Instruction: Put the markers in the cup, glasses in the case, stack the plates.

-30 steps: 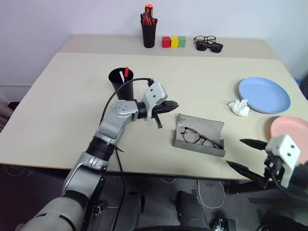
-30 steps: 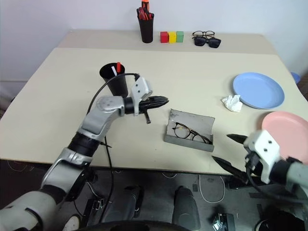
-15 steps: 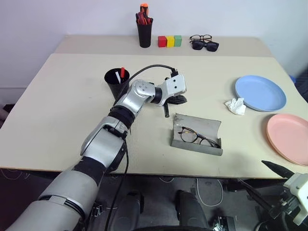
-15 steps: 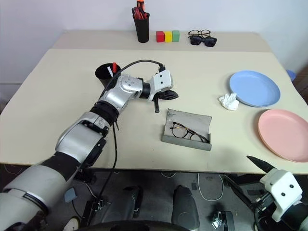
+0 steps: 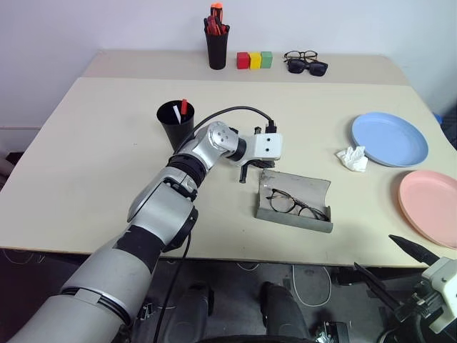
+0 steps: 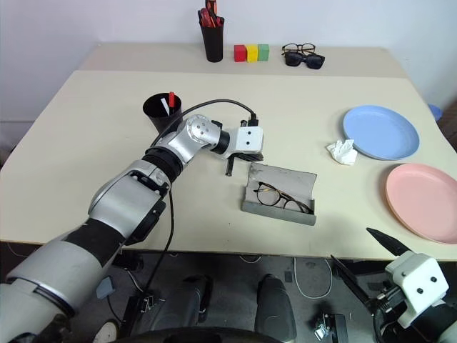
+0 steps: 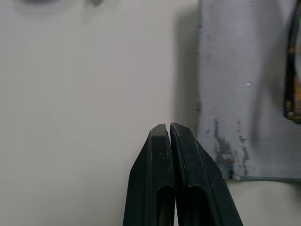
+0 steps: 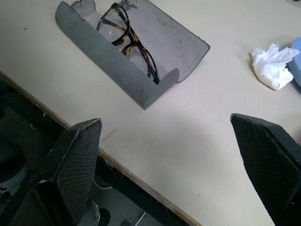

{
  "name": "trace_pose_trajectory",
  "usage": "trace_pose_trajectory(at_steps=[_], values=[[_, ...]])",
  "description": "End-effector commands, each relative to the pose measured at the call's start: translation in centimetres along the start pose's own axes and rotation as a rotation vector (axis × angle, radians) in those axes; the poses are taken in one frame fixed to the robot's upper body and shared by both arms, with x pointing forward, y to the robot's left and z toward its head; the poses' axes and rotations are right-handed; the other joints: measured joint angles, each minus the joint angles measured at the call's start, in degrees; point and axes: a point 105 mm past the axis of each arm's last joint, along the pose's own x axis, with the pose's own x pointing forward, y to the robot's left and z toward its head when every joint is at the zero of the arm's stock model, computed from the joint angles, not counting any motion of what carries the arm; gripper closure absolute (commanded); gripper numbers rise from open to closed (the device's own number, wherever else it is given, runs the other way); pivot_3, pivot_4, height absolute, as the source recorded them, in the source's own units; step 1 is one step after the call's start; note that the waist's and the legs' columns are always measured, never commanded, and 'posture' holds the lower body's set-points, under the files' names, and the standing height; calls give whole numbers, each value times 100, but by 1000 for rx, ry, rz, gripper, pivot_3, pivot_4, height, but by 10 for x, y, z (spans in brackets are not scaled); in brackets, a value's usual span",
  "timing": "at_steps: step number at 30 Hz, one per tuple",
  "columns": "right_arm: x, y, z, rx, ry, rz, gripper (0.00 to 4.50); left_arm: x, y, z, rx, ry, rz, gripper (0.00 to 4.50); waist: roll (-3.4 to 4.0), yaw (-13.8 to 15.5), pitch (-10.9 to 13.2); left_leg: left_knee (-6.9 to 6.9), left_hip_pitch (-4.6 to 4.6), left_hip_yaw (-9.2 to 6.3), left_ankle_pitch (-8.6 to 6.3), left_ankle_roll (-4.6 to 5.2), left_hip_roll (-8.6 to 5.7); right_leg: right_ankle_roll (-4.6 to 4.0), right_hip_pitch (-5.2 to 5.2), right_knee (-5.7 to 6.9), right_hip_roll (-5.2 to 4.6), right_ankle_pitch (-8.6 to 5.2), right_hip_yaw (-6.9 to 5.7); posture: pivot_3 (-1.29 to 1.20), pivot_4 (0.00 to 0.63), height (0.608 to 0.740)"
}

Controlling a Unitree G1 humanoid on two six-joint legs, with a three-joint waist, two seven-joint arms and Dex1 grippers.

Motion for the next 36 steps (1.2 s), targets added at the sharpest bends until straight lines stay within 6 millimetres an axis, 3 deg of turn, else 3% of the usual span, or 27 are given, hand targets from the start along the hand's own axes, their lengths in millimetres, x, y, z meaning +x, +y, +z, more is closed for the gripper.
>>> trace_pose_trajectory(at_steps=[1,12,20,30,36], values=[[1,1,10,-26,-33,4,0,-4,-1,8,29,-26,-59,4441,0,-4,0,0,0,0,0,0,0,0,0,0,0,0,0,0,150,739],[6,-4,9,-28,-44,12,0,-18,-26,12,-38,-134,-303,4441,3,-10,-2,5,1,0,1,1,0,-1,1,5,1,1,0,0,150,739],[11,-6,8,-28,-45,15,0,-17,-49,19,-20,-207,-448,4441,3,-7,-2,14,13,-3,1,2,0,-2,2,38,1,1,1,0,150,739],[11,-20,-1,39,-26,-68,0,-11,-77,22,5,-259,-501,4441,10,-13,-6,15,35,-3,1,2,2,-15,16,48,2,-4,5,0,150,739],[9,-45,-3,76,-30,-223,0,-26,-45,38,-55,-363,-291,4441,11,-5,-7,17,40,-3,2,3,2,-26,21,49,1,-9,6,0,150,739]])
